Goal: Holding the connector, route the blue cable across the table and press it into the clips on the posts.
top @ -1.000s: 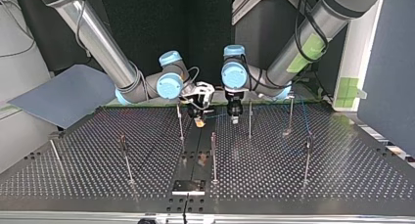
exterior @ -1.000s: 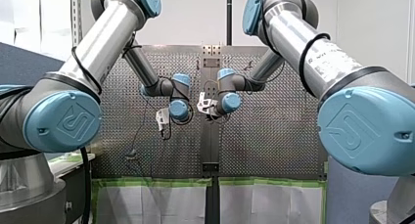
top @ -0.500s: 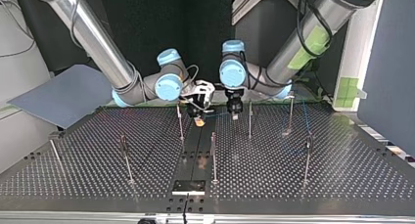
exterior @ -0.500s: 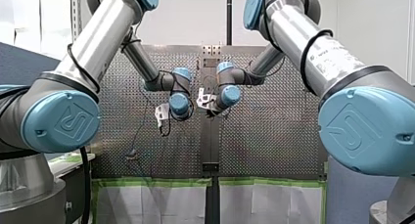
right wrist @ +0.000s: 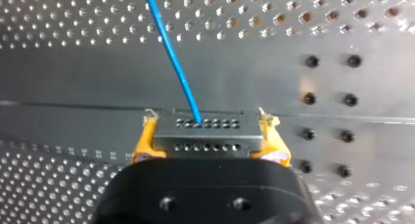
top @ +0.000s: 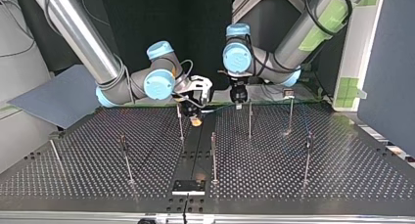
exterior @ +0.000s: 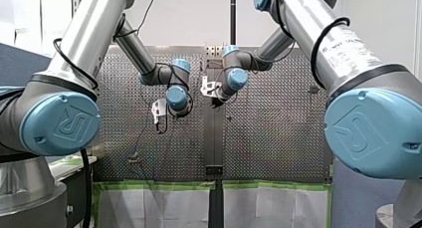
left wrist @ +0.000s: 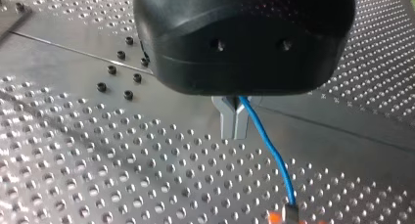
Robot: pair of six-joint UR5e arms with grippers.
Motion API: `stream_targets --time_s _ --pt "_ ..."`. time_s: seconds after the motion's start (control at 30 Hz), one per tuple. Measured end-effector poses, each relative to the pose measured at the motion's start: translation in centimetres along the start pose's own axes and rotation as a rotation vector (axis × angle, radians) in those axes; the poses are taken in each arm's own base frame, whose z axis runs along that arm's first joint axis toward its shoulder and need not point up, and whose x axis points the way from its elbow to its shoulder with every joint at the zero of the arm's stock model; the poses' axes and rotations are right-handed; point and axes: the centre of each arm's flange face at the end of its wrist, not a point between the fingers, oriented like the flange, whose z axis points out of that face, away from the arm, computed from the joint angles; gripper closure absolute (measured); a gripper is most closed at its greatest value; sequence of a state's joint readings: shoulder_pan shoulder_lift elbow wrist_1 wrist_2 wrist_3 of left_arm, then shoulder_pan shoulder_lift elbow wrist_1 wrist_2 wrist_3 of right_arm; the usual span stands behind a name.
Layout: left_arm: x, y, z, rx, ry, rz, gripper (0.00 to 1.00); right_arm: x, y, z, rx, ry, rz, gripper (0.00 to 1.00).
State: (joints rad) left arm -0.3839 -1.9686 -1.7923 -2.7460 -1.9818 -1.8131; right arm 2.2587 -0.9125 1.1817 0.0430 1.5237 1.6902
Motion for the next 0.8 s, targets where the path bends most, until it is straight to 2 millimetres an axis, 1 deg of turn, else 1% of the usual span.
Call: stream_targets --time_s 0.2,0.33,0.5,0.6,0.8 --pt "-1.7 -0.7 -1.7 0.029 -0.020 0.008 1.00 2.3 -0.7 -2.1 -0.004 0.025 -0.032 1.00" --pt "-3.6 -1.5 -2.7 0.069 -0.047 -0.005 1.00 4.2 -1.2 -3.6 -0.001 0.049 -0.041 1.00" --pt "-5.7 -1.7 -3.7 0.089 -0.078 -0.024 1.00 6.7 -1.4 -5.3 -0.017 0.090 -0.044 1.00" --pt "-7.1 -1.7 -4.2 0.094 -0.098 -0.039 1.00 8.1 -1.4 -6.3 -0.033 0.112 -0.045 1.00" --pt "-10.8 -2.1 -5.3 0.115 -0.146 -0.061 1.00 10.7 -1.1 -8.4 -0.060 0.142 -0.049 1.00"
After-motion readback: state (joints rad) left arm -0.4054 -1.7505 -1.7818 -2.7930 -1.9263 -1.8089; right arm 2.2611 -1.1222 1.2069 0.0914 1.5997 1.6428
